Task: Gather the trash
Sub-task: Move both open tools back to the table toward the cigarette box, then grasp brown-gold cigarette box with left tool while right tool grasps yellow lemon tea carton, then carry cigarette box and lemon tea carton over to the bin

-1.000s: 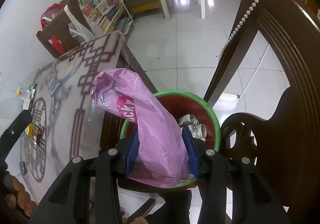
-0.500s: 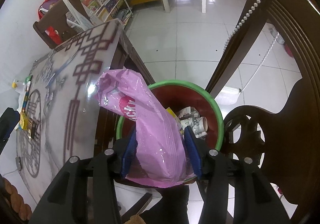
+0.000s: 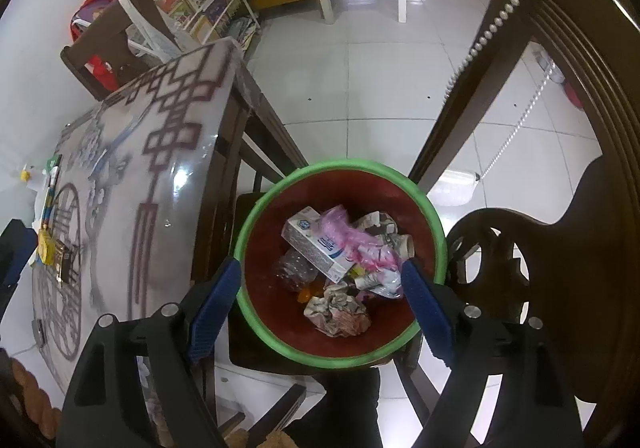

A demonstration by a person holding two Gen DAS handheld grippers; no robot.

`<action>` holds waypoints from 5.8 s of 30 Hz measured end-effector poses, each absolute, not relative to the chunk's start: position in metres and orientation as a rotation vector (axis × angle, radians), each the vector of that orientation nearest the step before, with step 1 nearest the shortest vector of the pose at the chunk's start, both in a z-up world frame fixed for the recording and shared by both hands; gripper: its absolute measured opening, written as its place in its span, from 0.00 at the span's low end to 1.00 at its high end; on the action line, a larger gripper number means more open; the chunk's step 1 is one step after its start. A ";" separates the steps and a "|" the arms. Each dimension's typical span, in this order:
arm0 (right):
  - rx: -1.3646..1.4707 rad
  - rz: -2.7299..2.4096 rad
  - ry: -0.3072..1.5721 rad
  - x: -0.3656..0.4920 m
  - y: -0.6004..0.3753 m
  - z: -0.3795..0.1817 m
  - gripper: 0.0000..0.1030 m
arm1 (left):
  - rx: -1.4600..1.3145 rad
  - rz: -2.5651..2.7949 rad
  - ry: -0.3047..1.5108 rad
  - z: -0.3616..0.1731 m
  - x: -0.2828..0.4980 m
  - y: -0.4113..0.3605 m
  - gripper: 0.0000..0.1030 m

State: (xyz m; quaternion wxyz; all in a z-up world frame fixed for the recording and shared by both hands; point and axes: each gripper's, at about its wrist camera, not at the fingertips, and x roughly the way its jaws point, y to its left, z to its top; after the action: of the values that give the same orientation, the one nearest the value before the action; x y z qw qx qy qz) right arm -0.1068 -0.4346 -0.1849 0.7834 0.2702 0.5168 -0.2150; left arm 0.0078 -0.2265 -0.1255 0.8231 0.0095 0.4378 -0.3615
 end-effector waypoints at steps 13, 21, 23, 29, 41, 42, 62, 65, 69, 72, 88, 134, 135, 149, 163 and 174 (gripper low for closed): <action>0.549 -0.409 1.152 -0.073 -0.418 -0.189 0.77 | 0.151 -0.385 0.953 -0.170 0.128 -0.058 0.70; 0.521 -0.333 1.190 -0.027 -0.398 -0.194 0.77 | 0.193 -0.322 1.072 -0.224 0.174 -0.010 0.70; 0.505 -0.311 1.198 -0.015 -0.391 -0.194 0.77 | 0.207 -0.335 1.081 -0.232 0.183 -0.012 0.70; 0.456 -0.244 1.232 0.021 -0.371 -0.200 0.77 | 0.240 -0.323 1.075 -0.241 0.204 -0.019 0.74; 0.391 -0.127 1.307 0.078 -0.336 -0.218 0.77 | 0.144 -0.260 1.092 -0.247 0.206 0.006 0.56; 0.380 -0.107 1.309 0.084 -0.329 -0.217 0.77 | 0.119 -0.258 1.084 -0.242 0.200 0.008 0.54; -0.039 0.409 1.164 0.247 -0.071 -0.196 0.77 | -0.123 -0.086 1.091 -0.228 0.095 0.052 0.52; -0.092 0.460 1.150 0.276 -0.022 -0.202 0.77 | -0.138 -0.082 1.092 -0.233 0.092 0.058 0.53; -0.160 0.522 1.123 0.309 0.045 -0.210 0.77 | -0.169 -0.075 1.083 -0.238 0.091 0.064 0.53; -0.215 0.548 1.116 0.326 0.084 -0.220 0.80 | -0.205 -0.074 1.071 -0.239 0.088 0.068 0.53; -0.317 0.581 1.188 0.348 0.135 -0.261 0.57 | -0.291 -0.092 1.087 -0.251 0.079 0.077 0.59; -0.040 0.274 1.364 0.125 -0.145 -0.254 0.58 | -0.168 -0.062 1.048 -0.220 0.051 0.059 0.49; -0.026 0.283 1.348 0.124 -0.145 -0.249 0.58 | -0.172 -0.065 1.036 -0.214 0.050 0.059 0.49; 0.126 0.310 1.175 0.107 -0.172 -0.180 0.58 | -0.167 -0.145 0.895 -0.143 0.053 0.025 0.49; 0.254 0.213 1.101 0.071 -0.226 -0.152 0.59 | -0.110 -0.274 0.871 -0.121 0.045 -0.022 0.49; 0.336 0.132 0.994 0.032 -0.272 -0.122 0.59 | -0.072 -0.384 0.817 -0.090 0.040 -0.064 0.49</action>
State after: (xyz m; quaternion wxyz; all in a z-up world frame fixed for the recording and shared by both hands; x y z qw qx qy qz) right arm 0.0324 -0.2725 -0.1219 0.8634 0.1602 0.4742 0.0630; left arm 0.0401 -0.0644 -0.0904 0.8993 -0.0350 0.3945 -0.1855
